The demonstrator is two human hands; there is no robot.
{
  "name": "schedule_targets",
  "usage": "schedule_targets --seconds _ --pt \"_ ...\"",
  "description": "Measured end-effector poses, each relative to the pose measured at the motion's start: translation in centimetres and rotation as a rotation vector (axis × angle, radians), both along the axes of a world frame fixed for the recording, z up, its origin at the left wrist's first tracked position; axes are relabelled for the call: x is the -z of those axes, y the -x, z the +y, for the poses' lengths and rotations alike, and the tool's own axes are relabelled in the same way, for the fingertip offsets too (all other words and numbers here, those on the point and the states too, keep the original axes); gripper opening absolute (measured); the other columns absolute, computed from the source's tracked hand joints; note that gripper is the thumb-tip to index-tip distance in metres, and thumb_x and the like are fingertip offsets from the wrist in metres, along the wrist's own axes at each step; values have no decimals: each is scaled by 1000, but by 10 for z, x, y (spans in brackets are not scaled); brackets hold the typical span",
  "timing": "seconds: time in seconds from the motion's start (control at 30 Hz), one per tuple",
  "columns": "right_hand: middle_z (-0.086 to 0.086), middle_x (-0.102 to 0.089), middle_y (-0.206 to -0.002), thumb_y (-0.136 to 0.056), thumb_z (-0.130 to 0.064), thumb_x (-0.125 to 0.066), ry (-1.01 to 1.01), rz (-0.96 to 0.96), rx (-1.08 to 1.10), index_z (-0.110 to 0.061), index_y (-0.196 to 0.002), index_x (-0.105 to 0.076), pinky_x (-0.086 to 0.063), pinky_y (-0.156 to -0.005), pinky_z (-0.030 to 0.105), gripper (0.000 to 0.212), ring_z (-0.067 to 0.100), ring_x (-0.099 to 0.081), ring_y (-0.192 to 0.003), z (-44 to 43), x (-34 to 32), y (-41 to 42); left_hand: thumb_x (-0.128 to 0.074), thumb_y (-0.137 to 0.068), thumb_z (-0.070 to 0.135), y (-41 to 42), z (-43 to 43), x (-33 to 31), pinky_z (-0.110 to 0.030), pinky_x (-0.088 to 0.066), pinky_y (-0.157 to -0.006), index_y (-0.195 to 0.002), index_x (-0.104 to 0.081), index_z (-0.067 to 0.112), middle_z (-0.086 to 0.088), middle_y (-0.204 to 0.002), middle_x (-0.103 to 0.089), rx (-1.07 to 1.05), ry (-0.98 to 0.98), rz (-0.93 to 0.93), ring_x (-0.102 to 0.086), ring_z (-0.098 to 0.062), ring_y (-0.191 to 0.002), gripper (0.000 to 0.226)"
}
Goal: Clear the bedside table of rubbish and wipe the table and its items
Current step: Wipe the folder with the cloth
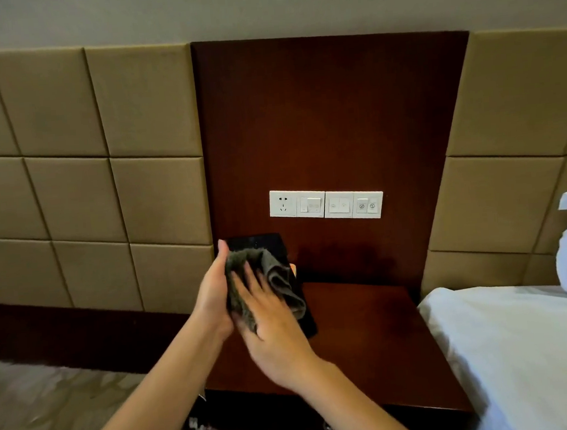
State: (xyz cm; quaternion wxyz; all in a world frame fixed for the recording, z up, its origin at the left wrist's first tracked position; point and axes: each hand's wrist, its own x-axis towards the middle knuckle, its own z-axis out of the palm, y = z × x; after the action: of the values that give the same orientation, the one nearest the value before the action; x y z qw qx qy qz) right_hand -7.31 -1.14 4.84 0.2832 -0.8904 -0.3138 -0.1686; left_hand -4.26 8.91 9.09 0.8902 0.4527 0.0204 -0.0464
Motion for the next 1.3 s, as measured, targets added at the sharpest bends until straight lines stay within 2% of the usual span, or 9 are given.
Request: schedule_targets --seconds 0.1,0.33,0.47,0.67,0.77,0.9,1.03,1.1,1.3 --pt "-18 15 -153 -103 -33 -34 -45 35 59 -40 -147 0 3 -112 23 56 -2 16 -137 -19 -2 -24 -35 -93 57 8 7 -7 -38 -52 -75 -85 -77 8 -13 -95 -73 4 28 -39 -72 -24 -83 66" --pt "-13 -20 -157 -92 -53 -33 -778 395 84 -46 -142 -22 -20 -119 40 51 9 -18 -144 -44 -4 -33 -35 -92 58 28 1 -31 -34 -50 -72 -108 -66 17 -5 -100 -74 19 -153 -189 -71 -18 -89 54" --pt "-7 -26 -155 -100 -40 -32 -973 382 124 -34 -148 -24 -23 -118 40 49 14 -23 -143 -55 -28 -34 -36 -92 59 29 2 -32 -39 -50 -79 -117 -63 17 -8 -111 -70 30 -98 -164 -65 -24 -103 56" --pt "-13 -2 -157 -103 -31 -33 -423 10 213 -26 -150 -19 6 -119 36 50 8 2 -146 -31 -44 -34 -35 -95 52 27 -25 -18 -38 -45 -99 -126 -58 13 -9 -122 -65 59 -128 -141 -61 -23 -114 55" --pt "-16 3 -153 -99 -25 -28 -269 -112 83 -25 -151 -15 13 -116 29 54 1 9 -143 -4 -29 -12 -36 -95 52 18 -25 -25 -33 -53 -87 -117 -61 9 -9 -112 -68 -21 -40 -120 -67 -18 -96 54" --pt "-25 4 -153 -103 -32 -30 -142 -76 -82 -34 -149 -9 17 -113 18 51 -10 12 -140 -3 0 17 -39 -90 61 1 6 -31 -45 -45 -99 -129 -54 6 -19 -124 -61 -176 25 -113 -62 -32 -110 70" --pt "-22 0 -154 -97 -55 -20 -191 12 -8 -34 -147 -9 11 -118 26 56 -4 6 -143 -32 14 -10 -28 -95 57 2 15 -27 -42 -49 -81 -124 -56 8 -15 -111 -69 -134 137 -158 -69 -27 -95 64" --pt "-21 4 -153 -100 -49 -25 -234 119 83 -34 -146 -5 8 -120 32 52 -3 9 -143 -44 7 -27 -28 -95 56 4 9 -23 -41 -48 -77 -120 -58 8 -14 -104 -71 -118 137 -176 -71 -25 -89 62" --pt "-16 13 -156 -92 -60 -11 -27 -42 -30 -34 -146 3 21 -110 17 62 -4 22 -140 -31 23 9 -31 -95 57 -21 2 -23 -42 -54 -77 -121 -58 9 -14 -108 -70 -161 173 -152 -70 -27 -91 61"
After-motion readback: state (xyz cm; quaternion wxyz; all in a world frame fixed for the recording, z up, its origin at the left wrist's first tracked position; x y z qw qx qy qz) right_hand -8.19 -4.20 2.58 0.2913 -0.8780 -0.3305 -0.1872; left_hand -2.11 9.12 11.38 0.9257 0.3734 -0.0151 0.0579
